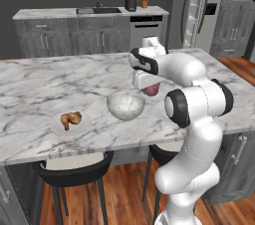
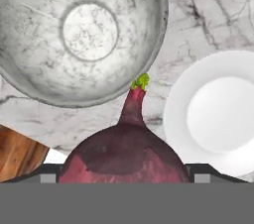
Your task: Pick the chicken drumstick and onion from their plates and place them in the bowl. Then put the bowl in the fridge.
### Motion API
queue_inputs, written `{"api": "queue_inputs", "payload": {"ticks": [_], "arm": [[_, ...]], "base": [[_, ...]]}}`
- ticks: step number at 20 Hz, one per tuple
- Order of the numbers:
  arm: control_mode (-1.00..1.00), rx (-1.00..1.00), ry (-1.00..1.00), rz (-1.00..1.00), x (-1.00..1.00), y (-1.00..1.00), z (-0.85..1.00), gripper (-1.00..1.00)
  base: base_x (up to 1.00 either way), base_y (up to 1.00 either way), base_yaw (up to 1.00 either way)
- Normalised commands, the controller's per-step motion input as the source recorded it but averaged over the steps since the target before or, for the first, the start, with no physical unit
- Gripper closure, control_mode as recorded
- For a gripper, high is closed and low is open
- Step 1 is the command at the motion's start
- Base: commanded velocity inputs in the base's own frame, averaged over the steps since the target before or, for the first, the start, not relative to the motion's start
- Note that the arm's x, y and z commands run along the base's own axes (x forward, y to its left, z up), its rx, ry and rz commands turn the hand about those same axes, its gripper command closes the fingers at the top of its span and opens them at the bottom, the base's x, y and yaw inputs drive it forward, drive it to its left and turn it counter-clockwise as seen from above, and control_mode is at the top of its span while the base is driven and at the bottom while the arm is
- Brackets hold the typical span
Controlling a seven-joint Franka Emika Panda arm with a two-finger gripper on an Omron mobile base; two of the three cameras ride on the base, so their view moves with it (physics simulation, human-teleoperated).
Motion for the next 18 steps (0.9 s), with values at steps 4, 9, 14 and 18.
{"api": "queue_inputs", "payload": {"ticks": [4,9,14,18], "arm": [[-1.0,0.08,0.04,0.1,-0.01,0.56,0.07,1.0],[-1.0,0.06,0.01,0.06,0.0,0.48,-0.12,1.0],[-1.0,0.0,-0.1,0.01,0.07,0.39,-0.3,1.0],[-1.0,0.0,-0.21,0.0,0.18,0.33,-0.32,1.0]], "base": [[0.0,0.0,0.0],[0.0,0.0,0.0],[0.0,0.0,0.0],[0.0,0.0,0.0]]}}
